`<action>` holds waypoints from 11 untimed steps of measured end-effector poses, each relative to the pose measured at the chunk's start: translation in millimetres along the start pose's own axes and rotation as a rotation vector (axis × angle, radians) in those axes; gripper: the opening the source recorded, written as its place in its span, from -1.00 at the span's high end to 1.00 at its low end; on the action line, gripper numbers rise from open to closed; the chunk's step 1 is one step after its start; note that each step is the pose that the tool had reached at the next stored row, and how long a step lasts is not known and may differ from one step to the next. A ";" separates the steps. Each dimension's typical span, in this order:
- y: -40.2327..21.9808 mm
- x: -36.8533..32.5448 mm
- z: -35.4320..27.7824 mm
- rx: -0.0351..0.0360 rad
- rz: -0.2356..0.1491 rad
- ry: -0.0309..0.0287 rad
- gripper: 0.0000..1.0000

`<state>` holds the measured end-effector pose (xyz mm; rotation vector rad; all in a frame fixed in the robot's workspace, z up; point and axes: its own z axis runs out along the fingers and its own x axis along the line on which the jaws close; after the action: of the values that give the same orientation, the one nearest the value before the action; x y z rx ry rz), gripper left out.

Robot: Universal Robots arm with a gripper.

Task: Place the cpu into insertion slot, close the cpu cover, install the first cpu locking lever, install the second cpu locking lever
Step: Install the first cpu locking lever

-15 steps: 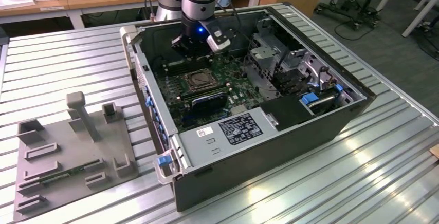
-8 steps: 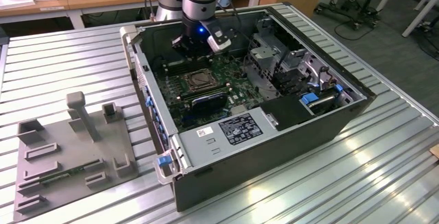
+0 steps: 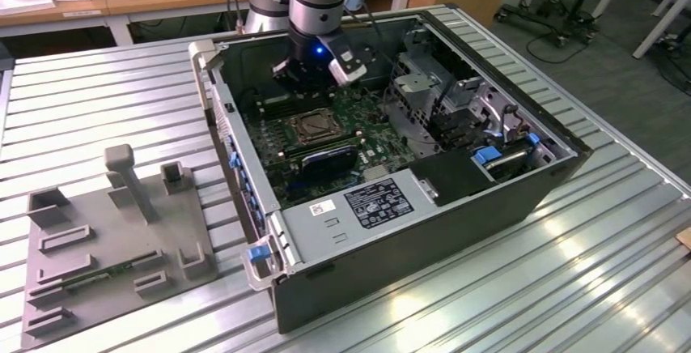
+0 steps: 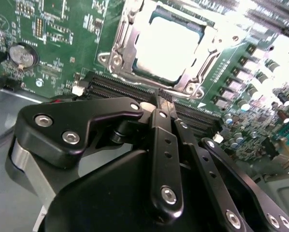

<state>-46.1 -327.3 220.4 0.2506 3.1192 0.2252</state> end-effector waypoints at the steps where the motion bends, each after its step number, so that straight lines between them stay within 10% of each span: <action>1: -1.7 -0.3 -0.3 0.0001 0.000 0.0000 0.79; 11: -19.3 -3.1 -2.1 -0.0004 -0.002 -0.0045 0.79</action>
<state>-46.1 -347.0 219.8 0.2482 3.1147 0.2249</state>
